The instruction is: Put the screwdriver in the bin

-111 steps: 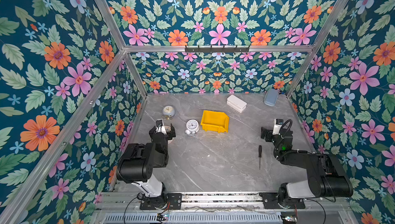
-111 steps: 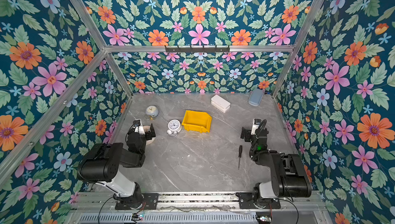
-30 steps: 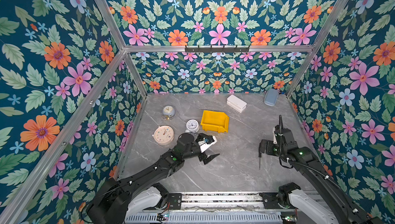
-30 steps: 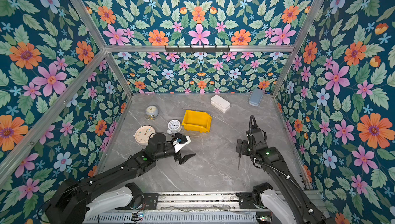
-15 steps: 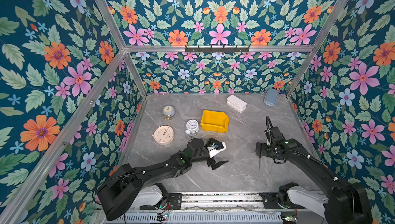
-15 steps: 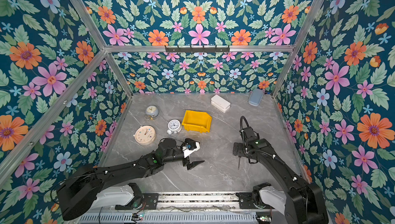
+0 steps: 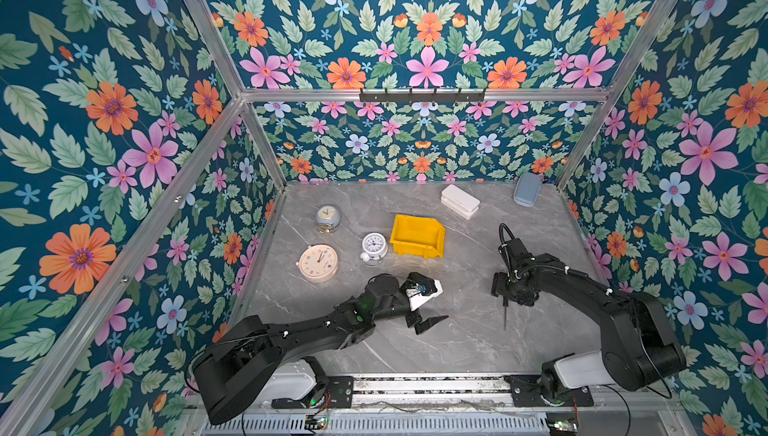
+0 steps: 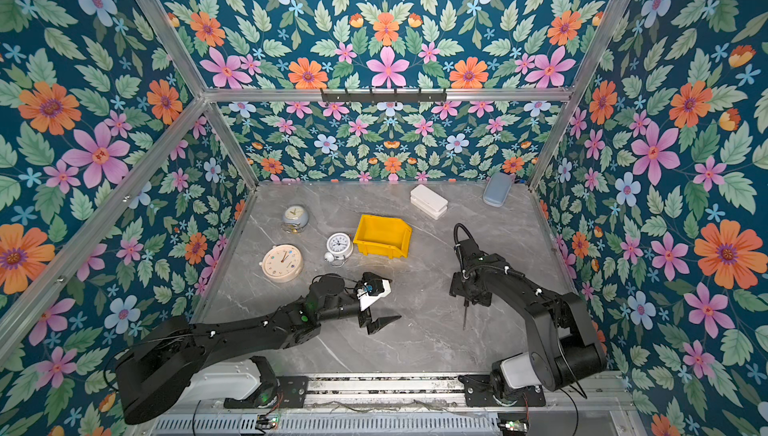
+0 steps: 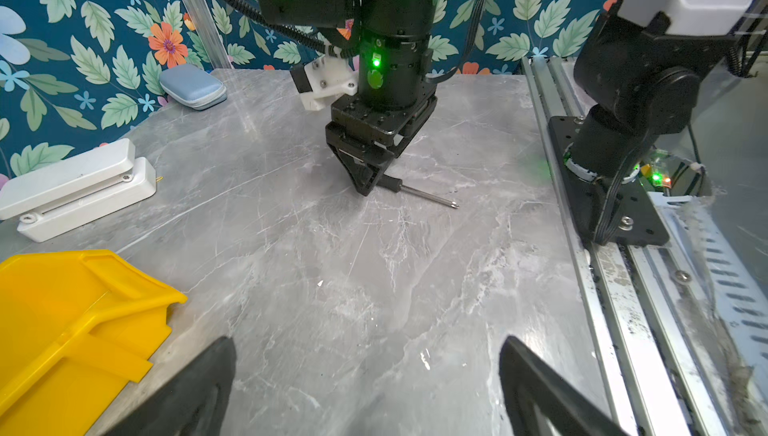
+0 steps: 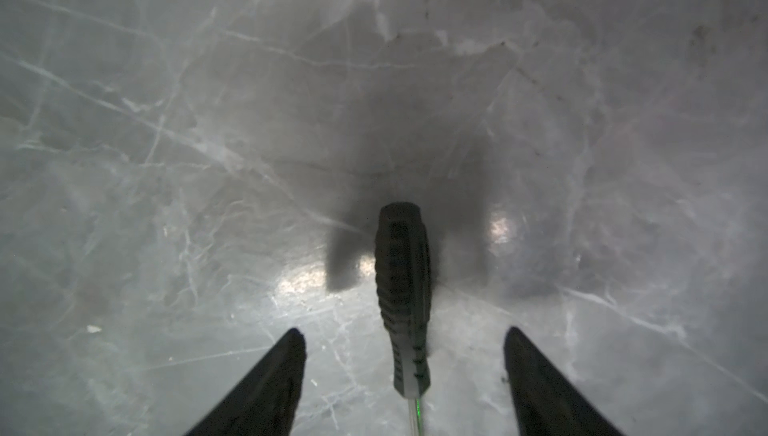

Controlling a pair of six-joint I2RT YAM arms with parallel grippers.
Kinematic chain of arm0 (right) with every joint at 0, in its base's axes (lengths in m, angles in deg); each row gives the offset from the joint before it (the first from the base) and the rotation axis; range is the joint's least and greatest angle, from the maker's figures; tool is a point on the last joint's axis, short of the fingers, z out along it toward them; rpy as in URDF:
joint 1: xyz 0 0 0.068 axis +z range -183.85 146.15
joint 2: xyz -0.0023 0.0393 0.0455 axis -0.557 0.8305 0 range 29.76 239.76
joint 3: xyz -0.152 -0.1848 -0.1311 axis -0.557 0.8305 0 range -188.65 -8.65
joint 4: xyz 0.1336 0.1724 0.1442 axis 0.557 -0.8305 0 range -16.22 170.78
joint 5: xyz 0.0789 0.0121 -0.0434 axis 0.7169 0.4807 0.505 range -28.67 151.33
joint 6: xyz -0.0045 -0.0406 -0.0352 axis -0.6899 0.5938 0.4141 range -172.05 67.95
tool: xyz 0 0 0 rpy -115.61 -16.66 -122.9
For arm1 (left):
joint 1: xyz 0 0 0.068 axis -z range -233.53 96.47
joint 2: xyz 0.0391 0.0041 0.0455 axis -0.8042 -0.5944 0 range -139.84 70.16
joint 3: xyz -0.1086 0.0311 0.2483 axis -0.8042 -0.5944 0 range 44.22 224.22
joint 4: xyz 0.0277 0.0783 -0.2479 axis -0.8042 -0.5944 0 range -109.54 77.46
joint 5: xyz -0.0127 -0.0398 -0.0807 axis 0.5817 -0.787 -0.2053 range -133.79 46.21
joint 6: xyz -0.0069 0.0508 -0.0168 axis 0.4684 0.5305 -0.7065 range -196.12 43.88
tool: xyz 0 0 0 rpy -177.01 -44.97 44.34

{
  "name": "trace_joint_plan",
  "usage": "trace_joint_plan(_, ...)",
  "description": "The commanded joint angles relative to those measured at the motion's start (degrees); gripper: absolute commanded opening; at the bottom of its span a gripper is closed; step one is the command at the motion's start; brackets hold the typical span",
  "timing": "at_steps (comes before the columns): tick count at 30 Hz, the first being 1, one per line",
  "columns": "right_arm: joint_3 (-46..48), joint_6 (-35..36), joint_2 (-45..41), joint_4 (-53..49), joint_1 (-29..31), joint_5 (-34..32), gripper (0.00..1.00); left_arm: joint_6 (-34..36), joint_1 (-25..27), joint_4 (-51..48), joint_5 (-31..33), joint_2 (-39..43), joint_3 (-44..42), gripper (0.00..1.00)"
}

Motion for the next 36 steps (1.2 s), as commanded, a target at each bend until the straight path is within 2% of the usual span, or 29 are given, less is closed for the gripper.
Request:
trace_joint_plan(1,-0.31,-1.37,0.83,0.06,0.13,-1.09,0.62,-0.73,0.03,1.7,0.92,0.34,-0.06,1.0)
trace_joint_plan(10,0.25,-1.19,2.82,0.63,0.14,-2.59,0.37,-1.08,0.3,1.44,1.54,1.01,-0.51,1.0)
trace_joint_plan(15,0.39,-0.95,3.39,0.67,0.12,-2.66,0.31,-1.1,0.39,1.33,1.84,1.17,-0.55,1.0)
trace_joint_plan(23,0.68,-0.75,3.22,0.48,0.08,-2.6,0.11,-1.17,0.38,1.61,2.12,0.79,-0.5,1.0)
trace_joint_plan(26,0.71,-0.75,2.66,0.19,0.14,-2.56,0.07,-1.4,0.42,1.86,2.19,0.82,-0.6,1.0)
trace_joint_plan(36,-1.73,1.04,-1.15,-1.75,0.11,-1.51,0.07,-7.12,0.39,7.87,4.33,2.04,-4.29,1.0)
